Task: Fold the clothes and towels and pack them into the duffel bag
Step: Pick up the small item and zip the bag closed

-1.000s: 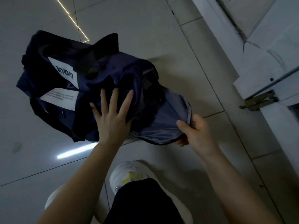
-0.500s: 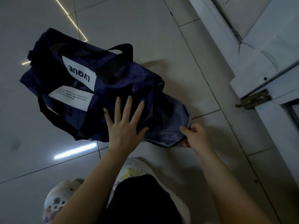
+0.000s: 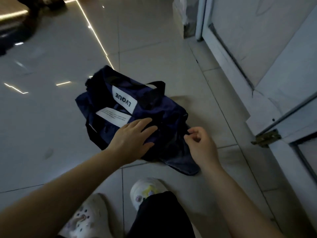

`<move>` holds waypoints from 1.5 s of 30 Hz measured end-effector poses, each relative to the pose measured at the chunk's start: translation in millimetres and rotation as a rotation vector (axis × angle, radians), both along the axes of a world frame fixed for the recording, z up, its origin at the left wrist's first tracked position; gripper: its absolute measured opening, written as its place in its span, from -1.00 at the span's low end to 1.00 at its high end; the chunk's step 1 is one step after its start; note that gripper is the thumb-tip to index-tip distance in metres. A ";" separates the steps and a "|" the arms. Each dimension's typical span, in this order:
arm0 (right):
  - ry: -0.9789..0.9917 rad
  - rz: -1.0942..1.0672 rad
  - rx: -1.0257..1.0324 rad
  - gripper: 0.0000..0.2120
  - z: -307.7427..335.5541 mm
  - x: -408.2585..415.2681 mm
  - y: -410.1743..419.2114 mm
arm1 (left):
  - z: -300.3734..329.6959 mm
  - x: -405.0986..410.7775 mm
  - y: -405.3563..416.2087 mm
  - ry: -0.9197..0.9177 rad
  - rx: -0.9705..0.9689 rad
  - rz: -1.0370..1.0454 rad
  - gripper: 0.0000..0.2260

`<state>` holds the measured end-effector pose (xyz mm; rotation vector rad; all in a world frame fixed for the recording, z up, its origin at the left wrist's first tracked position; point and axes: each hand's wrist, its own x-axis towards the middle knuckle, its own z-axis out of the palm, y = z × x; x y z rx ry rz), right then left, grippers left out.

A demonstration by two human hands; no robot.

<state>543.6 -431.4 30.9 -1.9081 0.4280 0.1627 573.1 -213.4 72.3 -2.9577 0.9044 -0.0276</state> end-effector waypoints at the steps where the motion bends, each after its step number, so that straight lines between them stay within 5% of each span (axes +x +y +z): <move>1: -0.035 0.028 -0.012 -0.90 7.4 5.0 8.5 | 10.7 0.6 8.3 0.004 0.075 -0.067 -0.53; 4: -0.010 0.098 -0.014 -0.80 18.2 21.0 36.1 | 38.4 3.5 29.3 0.134 0.096 0.004 -0.62; 8: 0.108 0.120 -0.054 -0.48 10.8 33.0 69.2 | 38.4 18.3 65.0 0.299 -0.198 0.355 -0.69; 12: 0.108 0.040 -0.087 -0.30 -6.3 42.4 87.5 | 13.7 57.0 95.8 0.156 -0.397 0.435 -0.63; 17: 0.128 0.029 -0.160 -0.18 -23.9 52.0 102.0 | -15.4 123.0 145.4 -0.045 -0.341 0.737 -0.47; 19: 0.098 0.039 -0.237 -0.18 -24.6 55.4 101.1 | -22.9 143.1 164.3 0.105 -0.429 0.885 -0.42; 23: 0.027 0.105 -0.303 -0.30 -16.5 61.2 90.7 | -36.8 154.7 179.6 0.329 -0.424 0.843 -0.44; 28: -0.033 0.262 -0.281 -0.29 7.4 68.2 72.9 | -31.8 138.7 173.6 0.176 -0.008 0.878 -0.91; 30: -0.069 0.298 -0.279 -0.29 20.3 72.0 63.4 | -33.9 121.6 172.6 0.041 0.019 0.830 -0.87; 39: -0.072 0.298 -0.348 -0.37 41.5 74.7 23.7 | -42.7 67.0 178.7 -0.257 -0.458 0.738 -0.77; 45: -0.019 0.056 -0.403 -0.44 42.3 61.9 -9.9 | -38.3 87.8 173.9 0.145 -0.640 1.087 -0.51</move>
